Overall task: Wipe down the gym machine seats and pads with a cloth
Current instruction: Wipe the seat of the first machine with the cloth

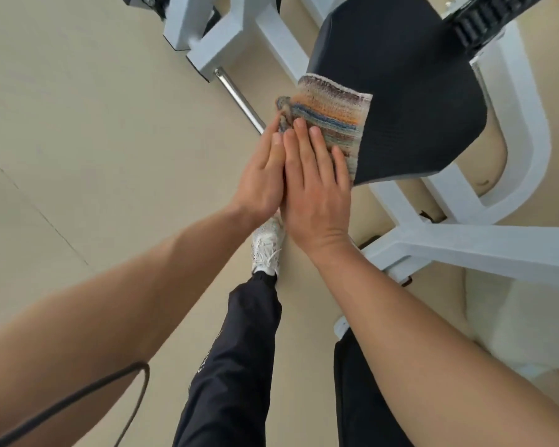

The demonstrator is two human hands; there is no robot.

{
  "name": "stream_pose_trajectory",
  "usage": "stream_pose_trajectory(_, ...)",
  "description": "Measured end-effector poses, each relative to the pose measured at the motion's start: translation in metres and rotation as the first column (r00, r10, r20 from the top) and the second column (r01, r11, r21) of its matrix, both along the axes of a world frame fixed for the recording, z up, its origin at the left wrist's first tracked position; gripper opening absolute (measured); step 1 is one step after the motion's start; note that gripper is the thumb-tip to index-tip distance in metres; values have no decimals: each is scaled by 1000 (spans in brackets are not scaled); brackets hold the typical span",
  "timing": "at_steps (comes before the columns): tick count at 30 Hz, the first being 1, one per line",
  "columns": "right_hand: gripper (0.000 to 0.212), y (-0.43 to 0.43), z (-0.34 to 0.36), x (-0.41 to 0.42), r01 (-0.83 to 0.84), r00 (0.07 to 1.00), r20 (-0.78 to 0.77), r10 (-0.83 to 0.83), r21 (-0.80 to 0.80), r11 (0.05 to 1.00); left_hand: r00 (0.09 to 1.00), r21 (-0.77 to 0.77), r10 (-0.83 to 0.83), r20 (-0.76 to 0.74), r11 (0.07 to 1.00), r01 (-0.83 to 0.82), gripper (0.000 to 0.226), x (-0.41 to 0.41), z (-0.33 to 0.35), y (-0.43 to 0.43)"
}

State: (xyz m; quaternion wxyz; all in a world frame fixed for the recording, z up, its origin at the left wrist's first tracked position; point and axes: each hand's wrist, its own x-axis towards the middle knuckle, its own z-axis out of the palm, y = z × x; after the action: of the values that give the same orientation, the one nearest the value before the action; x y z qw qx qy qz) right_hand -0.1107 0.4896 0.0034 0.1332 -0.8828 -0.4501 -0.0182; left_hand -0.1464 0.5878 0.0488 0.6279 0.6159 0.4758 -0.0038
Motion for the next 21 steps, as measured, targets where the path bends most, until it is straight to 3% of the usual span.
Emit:
stream_pose_trajectory(2,48,-30,-9,1,-5,1000,23,5,34,999,982,225,-183,-40,956,187,54,-18,-5,-23)
stream_pose_trajectory(3,49,-43,-12,-2,33,999,6,-33,30,999,952,352,-286,-106,885,305,55,-28,-7,-33)
stream_pose_trajectory(6,57,-50,-9,-26,253,938,-248,-243,11,967,819,599,-454,-352,563,570,54,-50,-10,-46)
stream_pose_trajectory(8,61,-38,2,-47,410,808,-473,-352,22,912,713,624,-523,-466,377,684,53,-53,-11,-30)
stream_pose_trajectory(11,64,-13,14,-77,683,452,-809,-376,43,729,540,640,-625,-564,82,764,52,-46,-7,10)
stream_pose_trajectory(13,67,7,17,-85,819,230,-928,-292,22,574,444,629,-676,-587,-36,777,55,-34,-3,26)
stream_pose_trajectory(14,69,18,19,-83,867,164,-955,-245,21,498,400,618,-702,-589,-72,783,57,-26,-2,31)
stream_pose_trajectory(17,76,42,15,-58,961,79,-992,-96,50,273,251,531,-743,-620,-162,831,63,9,1,39)
stream_pose_trajectory(21,79,33,-4,1,997,65,-994,-92,61,41,139,511,-747,-650,-295,807,62,63,-10,26)
